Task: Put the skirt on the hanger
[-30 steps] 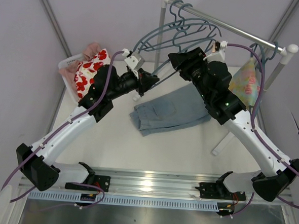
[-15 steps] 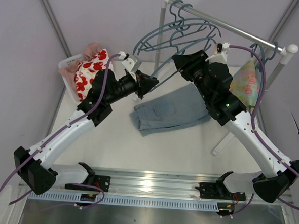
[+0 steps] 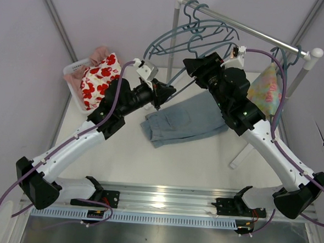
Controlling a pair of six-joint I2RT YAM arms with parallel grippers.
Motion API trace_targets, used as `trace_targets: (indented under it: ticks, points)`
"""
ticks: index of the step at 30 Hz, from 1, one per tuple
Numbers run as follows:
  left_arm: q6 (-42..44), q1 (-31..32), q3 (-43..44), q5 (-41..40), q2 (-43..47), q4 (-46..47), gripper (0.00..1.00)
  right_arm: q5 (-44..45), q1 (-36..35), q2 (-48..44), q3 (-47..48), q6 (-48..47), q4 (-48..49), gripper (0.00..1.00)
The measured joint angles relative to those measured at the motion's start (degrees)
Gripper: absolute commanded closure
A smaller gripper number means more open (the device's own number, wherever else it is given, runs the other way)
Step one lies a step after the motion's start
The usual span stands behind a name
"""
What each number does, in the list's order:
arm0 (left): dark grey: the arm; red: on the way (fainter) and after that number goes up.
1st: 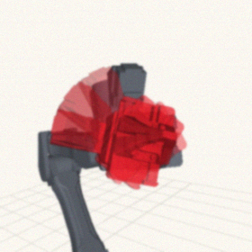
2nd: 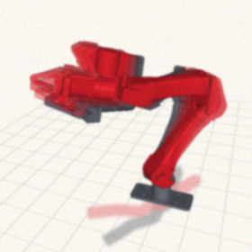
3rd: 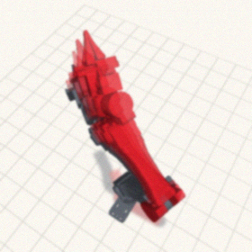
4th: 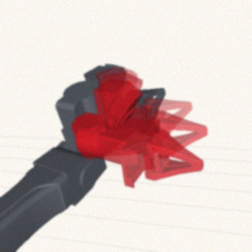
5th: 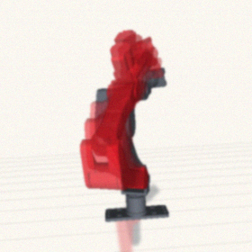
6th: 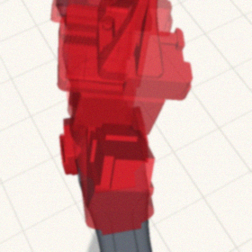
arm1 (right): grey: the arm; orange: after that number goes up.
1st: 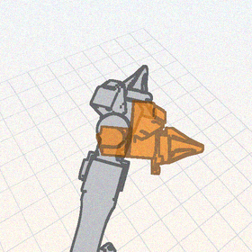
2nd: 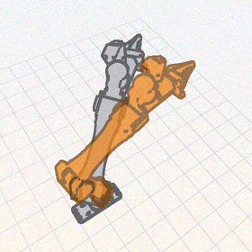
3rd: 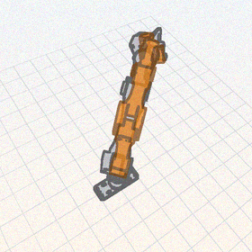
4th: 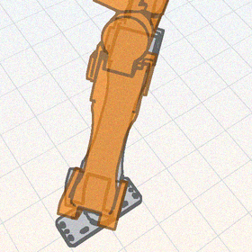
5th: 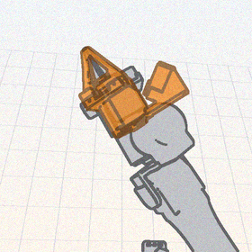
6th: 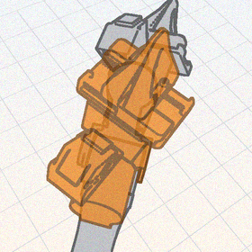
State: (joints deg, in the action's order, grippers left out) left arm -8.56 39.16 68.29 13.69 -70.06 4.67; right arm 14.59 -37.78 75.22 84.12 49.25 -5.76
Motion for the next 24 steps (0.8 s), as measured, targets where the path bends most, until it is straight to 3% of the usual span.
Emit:
trace_targets:
  ticks: [4,5,7,9,10,12,15,19,24]
  points:
    - [0.0,0.7,0.0,-0.3,0.0,0.3,0.97,-0.1,0.0,0.2,0.0,0.2,0.1,0.60]
    - [0.0,0.9,0.0,-0.8,0.1,0.5,0.97,-0.1,0.0,0.3,0.0,0.4,0.2,0.74]
    - [0.0,1.4,-0.2,-1.6,0.1,0.4,0.95,-0.5,0.0,0.4,-0.1,2.3,1.3,0.88]
    - [0.1,2.2,-0.8,-2.3,0.1,1.0,0.89,-1.3,-0.7,0.3,-0.1,4.3,2.4,0.94]
    - [0.0,2.5,-1.0,-2.8,0.1,1.6,0.86,-1.8,-1.0,0.3,-0.2,4.5,2.5,0.97]
    - [0.1,2.7,-1.4,-3.5,0.2,1.7,0.68,-1.9,-1.0,0.3,-0.8,4.9,2.7,1.00]
    - [0.9,3.5,-1.5,-3.1,0.3,1.5,0.55,-2.0,-0.8,0.2,-2.1,4.7,3.0,1.00]
    - [2.0,3.9,-0.2,-3.6,0.3,0.2,0.52,-2.0,-0.7,0.1,-4.6,4.9,3.0,1.00]
    - [3.6,4.0,6.4,-4.1,-1.5,-1.5,0.60,-2.0,-1.4,0.1,-5.4,5.2,2.9,1.00]
